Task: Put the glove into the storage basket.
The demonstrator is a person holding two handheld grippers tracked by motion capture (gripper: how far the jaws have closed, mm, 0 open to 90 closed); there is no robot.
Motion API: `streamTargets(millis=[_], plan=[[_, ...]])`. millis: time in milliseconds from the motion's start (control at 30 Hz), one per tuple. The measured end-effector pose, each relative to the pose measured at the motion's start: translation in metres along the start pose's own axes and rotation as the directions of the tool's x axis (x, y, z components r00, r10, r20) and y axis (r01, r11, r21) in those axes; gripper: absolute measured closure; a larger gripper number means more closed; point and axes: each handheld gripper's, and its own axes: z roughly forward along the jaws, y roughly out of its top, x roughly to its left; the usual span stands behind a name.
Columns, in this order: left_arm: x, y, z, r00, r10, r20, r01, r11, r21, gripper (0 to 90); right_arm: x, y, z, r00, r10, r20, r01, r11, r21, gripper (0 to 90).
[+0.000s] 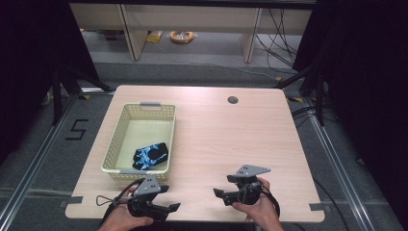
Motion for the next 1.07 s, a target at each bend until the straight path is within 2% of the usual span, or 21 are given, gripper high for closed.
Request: streamTargets(millis=[33,133,200,233,267,300,367,433,467,500,533,567,633,733,800,833,900,933,967,1033,1067], plan=[[0.0,-0.004,0.002,0.9999,0.009,0.013,-0.009,0.9999,-0.008,26.8,0.001,-0.004,-0.001,0.9998,-0.002,0.021,0.002,1.0,-0.004,26.0],[-0.002,-0.007,0.002,0.9999,-0.005,0.013,0.005,1.0,0.004,26.1,0.003,-0.008,0.0,0.9999,0.016,0.003,-0.016,1.0,0.006,25.6],[-0.002,-0.01,0.004,0.9998,-0.005,0.019,0.005,1.0,0.0,25.6,0.005,-0.011,0.0,0.9999,0.003,0.015,-0.003,1.0,0.014,24.7],[-0.002,-0.012,0.004,0.9997,0.01,0.02,-0.01,0.9999,-0.004,25.6,0.005,-0.012,0.001,0.9999,-0.009,0.012,0.009,1.0,0.003,24.4],[-0.003,-0.013,0.005,0.9999,0.001,0.015,-0.001,1.0,0.001,25.1,0.006,-0.013,0.0,0.9999,-0.005,0.015,0.004,1.0,0.019,24.1],[-0.001,-0.015,0.006,0.9995,0.03,0.004,-0.03,0.9996,0.0,24.5,0.006,-0.014,0.001,0.9997,-0.013,0.019,0.013,1.0,0.02,23.8],[-0.002,-0.019,0.007,1.0,0.009,0.004,-0.009,0.9999,-0.005,23.0,0.007,-0.018,0.004,0.9991,-0.034,0.025,0.033,0.999,0.035,23.1],[0.0,-0.021,0.007,0.9997,0.025,0.005,-0.025,0.9997,-0.004,22.1,0.007,-0.02,0.005,0.9985,-0.038,0.039,0.036,0.998,0.048,22.9],[-0.001,-0.022,0.009,0.9999,-0.002,0.014,0.002,1.0,-0.007,21.3,0.008,-0.02,0.005,0.9986,-0.03,0.043,0.028,0.998,0.058,22.9],[-0.001,-0.022,0.009,0.9999,-0.002,0.014,0.002,1.0,-0.007,20.8,0.007,-0.021,0.007,0.998,-0.05,0.038,0.048,0.998,0.051,22.9],[-0.001,-0.023,0.009,0.9999,0.013,-0.002,-0.013,0.9998,-0.017,20.8,0.007,-0.021,0.007,0.998,-0.05,0.038,0.048,0.998,0.051,22.9],[0.001,-0.024,0.009,0.9994,0.03,-0.019,-0.03,0.9995,0.005,20.8,0.006,-0.022,0.009,0.9971,-0.069,0.033,0.067,0.996,0.056,22.7],[0.002,-0.025,0.011,0.9992,0.029,-0.027,-0.029,0.9995,-0.013,20.8,0.006,-0.022,0.01,0.9949,-0.09,0.046,0.088,0.995,0.056,22.7],[0.003,-0.026,0.012,0.999,0.035,-0.028,-0.036,0.9993,-0.01,20.8,0.006,-0.023,0.009,0.9953,-0.073,0.064,0.069,0.995,0.067,22.4],[0.003,-0.027,0.013,0.999,0.036,-0.027,-0.037,0.9993,-0.004,20.9,0.005,-0.023,0.01,0.9944,-0.082,0.067,0.077,0.995,0.065,22.4],[0.003,-0.027,0.013,0.9993,0.016,-0.034,-0.016,0.9999,-0.004,21.0,0.006,-0.023,0.009,0.9955,-0.064,0.071,0.059,0.996,0.072,22.3],[0.003,-0.027,0.013,0.9993,0.016,-0.034,-0.017,0.9999,-0.005,21.0,0.006,-0.023,0.009,0.9951,-0.068,0.071,0.063,0.996,0.067,22.2],[0.005,-0.027,0.013,0.9988,0.035,-0.034,-0.035,0.9994,-0.007,21.0,0.006,-0.023,0.009,0.9951,-0.068,0.071,0.063,0.996,0.067,22.2],[0.007,-0.027,0.012,0.9982,0.052,-0.028,-0.052,0.9986,0.014,21.0,0.005,-0.024,0.011,0.9941,-0.083,0.07,0.079,0.995,0.053,21.9],[0.007,-0.027,0.013,0.9973,0.059,-0.042,-0.059,0.9982,0.007,21.0,0.005,-0.024,0.012,0.994,-0.085,0.069,0.082,0.995,0.055,21.8],[0.006,-0.028,0.014,0.9981,0.033,-0.053,-0.034,0.9994,-0.011,21.1,0.005,-0.024,0.011,0.9943,-0.083,0.066,0.079,0.995,0.065,21.7]])
